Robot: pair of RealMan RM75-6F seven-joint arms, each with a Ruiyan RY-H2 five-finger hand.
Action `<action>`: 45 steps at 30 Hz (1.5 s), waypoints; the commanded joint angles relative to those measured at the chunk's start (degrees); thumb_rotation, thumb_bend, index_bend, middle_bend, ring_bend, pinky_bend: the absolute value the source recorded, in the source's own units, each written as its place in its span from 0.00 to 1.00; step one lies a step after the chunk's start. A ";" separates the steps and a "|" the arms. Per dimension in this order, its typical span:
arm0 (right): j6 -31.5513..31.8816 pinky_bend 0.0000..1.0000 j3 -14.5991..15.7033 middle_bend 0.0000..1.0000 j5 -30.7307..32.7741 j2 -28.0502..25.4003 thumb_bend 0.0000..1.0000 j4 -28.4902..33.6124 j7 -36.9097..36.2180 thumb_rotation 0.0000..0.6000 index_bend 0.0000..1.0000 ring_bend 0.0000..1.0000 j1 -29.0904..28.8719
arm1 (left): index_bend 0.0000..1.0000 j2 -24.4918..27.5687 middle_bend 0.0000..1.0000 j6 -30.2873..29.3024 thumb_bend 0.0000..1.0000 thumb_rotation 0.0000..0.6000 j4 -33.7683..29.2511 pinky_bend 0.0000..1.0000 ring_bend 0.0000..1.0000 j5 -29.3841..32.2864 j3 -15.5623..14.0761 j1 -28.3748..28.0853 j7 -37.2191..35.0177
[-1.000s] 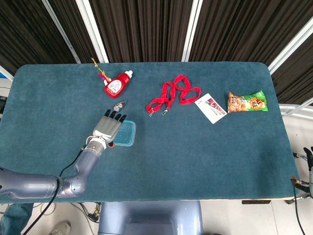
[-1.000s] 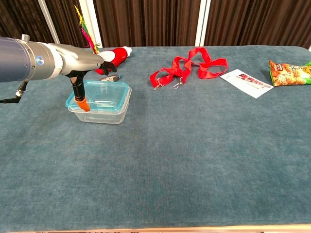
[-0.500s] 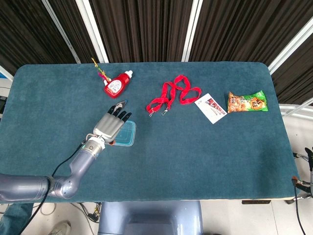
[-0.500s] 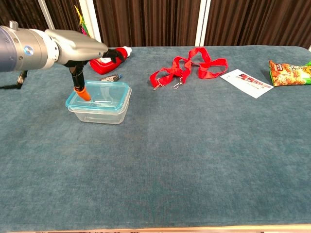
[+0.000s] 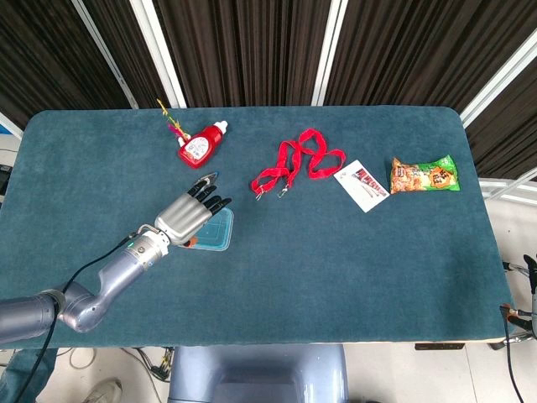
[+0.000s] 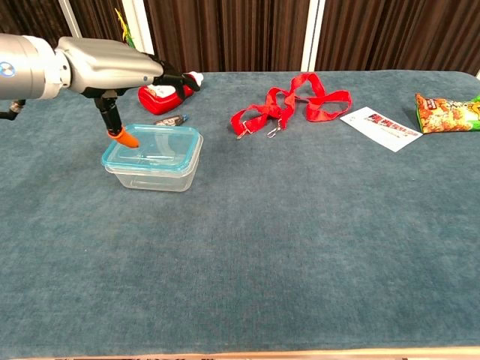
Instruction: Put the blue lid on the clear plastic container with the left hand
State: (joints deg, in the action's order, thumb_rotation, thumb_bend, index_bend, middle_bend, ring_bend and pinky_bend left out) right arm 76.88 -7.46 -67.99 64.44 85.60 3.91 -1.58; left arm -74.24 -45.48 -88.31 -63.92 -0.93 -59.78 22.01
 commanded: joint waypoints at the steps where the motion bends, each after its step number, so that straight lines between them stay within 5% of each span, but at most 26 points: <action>1: -0.10 0.00 0.00 0.05 0.17 0.15 0.31 -0.11 0.27 1.00 0.07 0.04 -0.07 | 0.00 -0.24 0.15 1.56 0.20 1.00 3.03 0.00 0.00 -3.81 -0.12 1.28 -4.32; 15: -0.71 0.00 -0.01 0.05 1.03 0.62 0.31 -0.71 1.05 1.00 0.07 0.04 -0.25 | 0.02 -4.11 0.17 3.38 0.22 1.00 10.20 0.00 0.00 -11.30 0.15 1.89 -10.35; 45: -0.51 0.00 -0.07 0.05 0.87 0.34 0.31 -0.46 0.52 1.00 0.07 0.04 -0.08 | 0.02 -5.37 0.17 3.59 0.22 1.00 12.35 0.00 0.00 -14.90 0.90 3.66 -10.54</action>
State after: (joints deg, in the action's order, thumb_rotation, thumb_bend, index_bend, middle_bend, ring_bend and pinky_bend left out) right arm 76.37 -7.52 -67.12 64.78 85.14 4.43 -1.67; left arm -79.57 -41.87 -76.00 -78.77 -0.05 -56.15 11.46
